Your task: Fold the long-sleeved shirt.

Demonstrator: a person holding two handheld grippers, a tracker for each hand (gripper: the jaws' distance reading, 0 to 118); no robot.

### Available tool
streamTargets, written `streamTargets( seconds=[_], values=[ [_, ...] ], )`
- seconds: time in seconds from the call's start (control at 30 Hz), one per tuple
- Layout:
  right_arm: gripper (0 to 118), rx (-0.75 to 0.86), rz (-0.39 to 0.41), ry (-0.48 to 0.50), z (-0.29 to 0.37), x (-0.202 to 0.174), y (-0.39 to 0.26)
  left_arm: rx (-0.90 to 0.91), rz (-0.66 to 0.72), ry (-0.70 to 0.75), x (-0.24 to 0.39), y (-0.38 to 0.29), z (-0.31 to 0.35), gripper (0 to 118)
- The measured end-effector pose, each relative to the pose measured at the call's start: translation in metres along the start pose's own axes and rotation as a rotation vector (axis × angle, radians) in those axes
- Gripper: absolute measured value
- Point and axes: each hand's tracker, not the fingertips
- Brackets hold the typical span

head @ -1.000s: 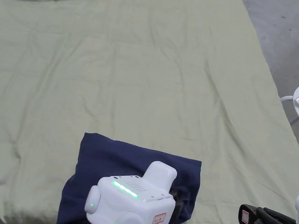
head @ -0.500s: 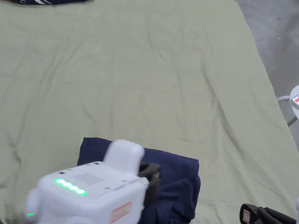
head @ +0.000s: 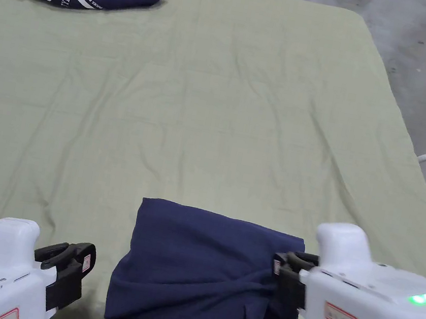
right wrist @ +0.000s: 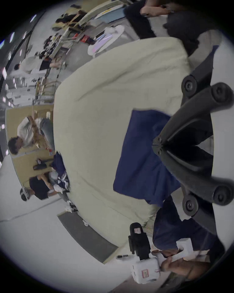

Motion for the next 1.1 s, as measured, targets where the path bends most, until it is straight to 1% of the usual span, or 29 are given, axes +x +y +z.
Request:
streamTargets(
  seconds=[0.07,0.13,0.17,0.2,0.23,0.27,0.3,0.33,0.37,0.4,0.43,0.47,0.5,0.57,0.7,0.73,0.8,0.83,0.87,0.93,0.97,1.0,1.03,1.07,1.1],
  values=[
    [0,-0.072,0.030,0.028,-0.042,-0.007,0.002,-0.020,0.014,-0.019,-0.001,0.003,-0.007,0],
    [0,-0.197,0.038,0.006,-0.089,-0.007,-0.009,-0.033,0.003,-0.025,0.001,0.002,-0.014,0],
    [0,-0.231,0.051,-0.009,-0.104,-0.006,-0.017,-0.048,0.001,-0.026,0.000,0.006,-0.019,0],
    [0,-0.211,0.039,-0.012,-0.113,-0.004,-0.025,-0.068,0.005,-0.031,-0.002,0.007,-0.026,0],
    [0,-0.137,0.009,0.012,-0.104,-0.005,-0.022,-0.086,0.015,-0.041,-0.004,0.009,-0.033,0],
    [0,-0.151,-0.012,0.007,-0.100,-0.004,-0.018,-0.123,0.027,-0.066,-0.007,0.012,-0.041,0],
    [0,-0.174,-0.015,-0.001,-0.102,-0.005,-0.016,-0.173,0.044,-0.106,-0.018,0.015,-0.052,0],
    [0,-0.174,0.003,0.000,-0.101,-0.005,-0.018,-0.207,0.068,-0.161,-0.021,0.019,-0.061,1],
    [0,-0.176,0.016,0.001,-0.101,-0.005,-0.017,-0.211,0.073,-0.181,-0.022,0.022,-0.069,13],
    [0,-0.179,0.015,0.004,-0.101,-0.003,-0.016,-0.222,0.071,-0.192,-0.024,0.027,-0.079,35],
    [0,-0.180,0.006,0.007,-0.101,-0.002,-0.016,-0.226,0.074,-0.184,-0.029,0.032,-0.088,63],
    [0,-0.180,0.001,0.010,-0.101,-0.003,-0.017,-0.224,0.073,-0.178,-0.028,0.035,-0.096,94],
    [0,-0.179,-0.001,0.011,-0.100,-0.003,-0.017,-0.235,0.065,-0.179,-0.030,0.039,-0.106,102],
    [0,-0.178,-0.001,0.012,-0.101,-0.003,-0.017,-0.288,0.083,-0.239,-0.038,0.040,-0.124,105],
    [0,-0.172,-0.001,0.030,-0.098,0.002,-0.019,-0.439,0.104,-0.390,-0.035,0.040,-0.155,105],
    [0,-0.173,-0.006,0.036,-0.098,0.004,-0.019,-0.480,0.088,-0.385,-0.032,0.037,-0.163,105],
    [0,-0.176,-0.014,0.047,-0.099,0.006,-0.019,-0.488,0.025,-0.379,-0.026,0.030,-0.173,106],
    [0,-0.176,-0.016,0.052,-0.100,0.006,-0.019,-0.447,0.002,-0.409,-0.020,0.030,-0.169,107],
    [0,-0.173,-0.017,0.055,-0.100,0.006,-0.018,-0.442,0.010,-0.445,-0.017,0.031,-0.170,107],
    [0,-0.171,-0.021,0.061,-0.100,0.007,-0.019,-0.494,0.107,-0.510,-0.014,0.030,-0.180,107],
    [0,-0.170,-0.026,0.064,-0.100,0.008,-0.019,-0.511,0.134,-0.531,-0.012,0.029,-0.182,105],
    [0,-0.169,-0.034,0.067,-0.098,0.007,-0.019,-0.507,0.121,-0.508,-0.010,0.030,-0.184,98],
    [0,-0.169,-0.041,0.069,-0.097,0.008,-0.019,-0.504,0.110,-0.492,-0.008,0.031,-0.183,77],
    [0,-0.168,-0.046,0.070,-0.096,0.009,-0.019,-0.487,0.082,-0.422,-0.010,0.033,-0.179,37],
    [0,-0.156,-0.066,0.099,-0.095,0.011,-0.018,-0.472,0.067,-0.358,-0.017,0.034,-0.178,24]
  ],
)
